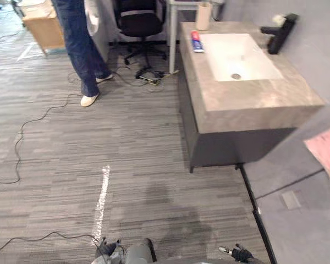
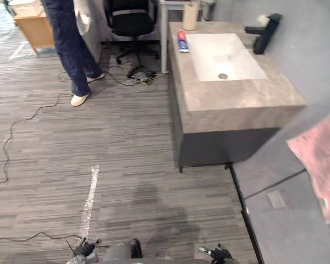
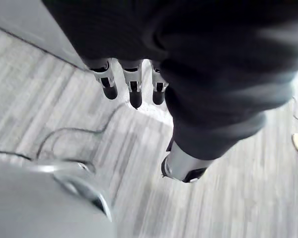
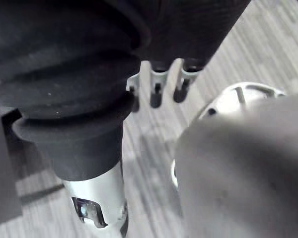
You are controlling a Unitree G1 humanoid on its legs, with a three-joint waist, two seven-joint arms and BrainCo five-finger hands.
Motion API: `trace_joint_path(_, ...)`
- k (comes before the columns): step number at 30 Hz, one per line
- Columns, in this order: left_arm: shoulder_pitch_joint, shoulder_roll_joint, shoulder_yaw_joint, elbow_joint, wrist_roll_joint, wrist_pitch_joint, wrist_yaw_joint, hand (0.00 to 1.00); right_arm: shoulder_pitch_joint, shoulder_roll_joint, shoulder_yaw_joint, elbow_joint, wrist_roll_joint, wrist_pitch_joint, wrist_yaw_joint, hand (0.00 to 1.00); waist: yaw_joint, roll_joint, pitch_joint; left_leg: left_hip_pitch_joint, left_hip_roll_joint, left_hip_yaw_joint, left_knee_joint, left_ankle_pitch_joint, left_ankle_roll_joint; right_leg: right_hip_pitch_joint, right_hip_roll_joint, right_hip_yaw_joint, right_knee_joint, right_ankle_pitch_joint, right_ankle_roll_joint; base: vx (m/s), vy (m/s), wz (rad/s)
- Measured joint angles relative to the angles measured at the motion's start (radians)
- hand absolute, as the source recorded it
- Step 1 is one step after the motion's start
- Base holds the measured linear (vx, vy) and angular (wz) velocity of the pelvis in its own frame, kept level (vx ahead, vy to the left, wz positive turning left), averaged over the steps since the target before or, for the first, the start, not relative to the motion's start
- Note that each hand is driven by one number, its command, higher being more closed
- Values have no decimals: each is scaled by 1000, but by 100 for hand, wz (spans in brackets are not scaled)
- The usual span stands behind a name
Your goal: Organize washtable
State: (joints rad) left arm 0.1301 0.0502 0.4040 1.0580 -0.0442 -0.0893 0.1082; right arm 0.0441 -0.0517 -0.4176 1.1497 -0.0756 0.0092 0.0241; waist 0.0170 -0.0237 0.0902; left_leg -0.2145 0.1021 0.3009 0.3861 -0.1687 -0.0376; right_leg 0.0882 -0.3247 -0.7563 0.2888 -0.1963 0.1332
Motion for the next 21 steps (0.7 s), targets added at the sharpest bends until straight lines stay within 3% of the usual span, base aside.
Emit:
trace_joint_path(1,17,1,0,-3,11,0,0,0,11,1,4,5,0,1,-2,0,-8,-7,-2,0,-53,-29,17,-28,41,29,-56,-24,55,39,52,71,441,103)
trace_joint_path(2,21,-9,1,-2,15,0,-1,0,27,-6,-4,-2,0,1,-3,0,-16,0,9,4,-89,-62,39,-48,72,28,-110,-16,156,21,12,91,424,139)
trace_joint_path(3,30,-6,-13,5,29,-2,-2,0,73,1,-39,-56,-2,-29,-16,0,-33,6,27,44,-158,-121,46,-71,120,8,-199,45,359,4,-131,101,315,180)
trace_joint_path(4,37,13,-41,33,61,0,-8,0,101,-4,-55,-117,-1,-35,-19,0,-59,-2,48,98,-200,-163,52,-104,145,-75,-218,280,563,3,-186,124,269,161)
trace_joint_path(5,60,24,-35,37,81,5,-16,0,82,-9,-32,-97,2,-29,-17,0,-47,6,48,136,-202,-171,40,-115,163,-184,-117,477,655,-52,-114,109,208,105)
trace_joint_path(8,97,15,-1,37,98,18,-22,0,72,17,7,-115,28,-37,2,0,-47,9,49,161,-199,-182,15,-128,171,-388,30,505,644,-109,-104,119,160,38)
trace_joint_path(9,99,7,-1,37,102,27,-24,0,76,22,17,-128,36,-38,2,0,-52,12,46,182,-200,-182,-33,-130,166,-463,88,491,554,-106,-101,168,114,35)
trace_joint_path(11,89,2,-8,27,116,26,-41,0,100,35,27,-148,38,-39,1,0,-73,-11,48,207,-193,-189,-52,-139,131,-500,139,447,344,-66,-105,311,61,80)
trace_joint_path(13,95,3,-1,3,121,26,-44,0,137,49,31,-143,37,-28,0,0,-67,-22,42,252,-211,-206,-40,-172,134,-496,169,442,189,15,-130,381,14,83)
trace_joint_path(15,101,-7,19,-7,125,27,-44,0,181,49,29,-144,37,-23,0,0,-68,-19,5,288,-217,-250,-40,-220,131,-492,181,421,187,44,-170,513,-8,65)
trace_joint_path(16,109,-28,44,-8,125,26,-44,0,199,40,25,-147,35,-18,2,0,-75,10,-25,314,-185,-267,-32,-256,75,-463,227,391,184,40,-179,779,-22,88)
trace_joint_path(17,120,-46,81,-13,127,25,-44,0,201,35,31,-152,33,-8,3,0,-96,22,-43,268,-146,-275,161,-262,13,-395,272,377,124,68,-214,798,-53,77)
trace_joint_path(18,111,-51,117,-25,127,29,-46,0,206,31,33,-154,31,-3,2,0,-112,44,-33,185,-119,-257,384,-228,3,-369,313,383,115,117,-253,664,-51,54)
trace_joint_path(19,112,-65,127,-30,127,33,-43,0,207,17,35,-158,30,-3,3,0,-109,63,-35,140,-79,-242,514,-173,7,-344,336,386,115,95,-249,651,12,-9)
trace_joint_path(20,123,-74,136,-36,127,36,-44,0,205,8,46,-160,26,-1,3,0,-85,71,-36,98,-33,-206,636,-62,23,-295,371,416,100,75,-251,560,53,-90)
trace_joint_path(21,139,-78,135,-36,129,37,-45,0,200,7,61,-161,26,-2,1,0,-50,55,-31,67,16,-166,754,77,37,-245,396,470,82,59,-256,696,96,-127)
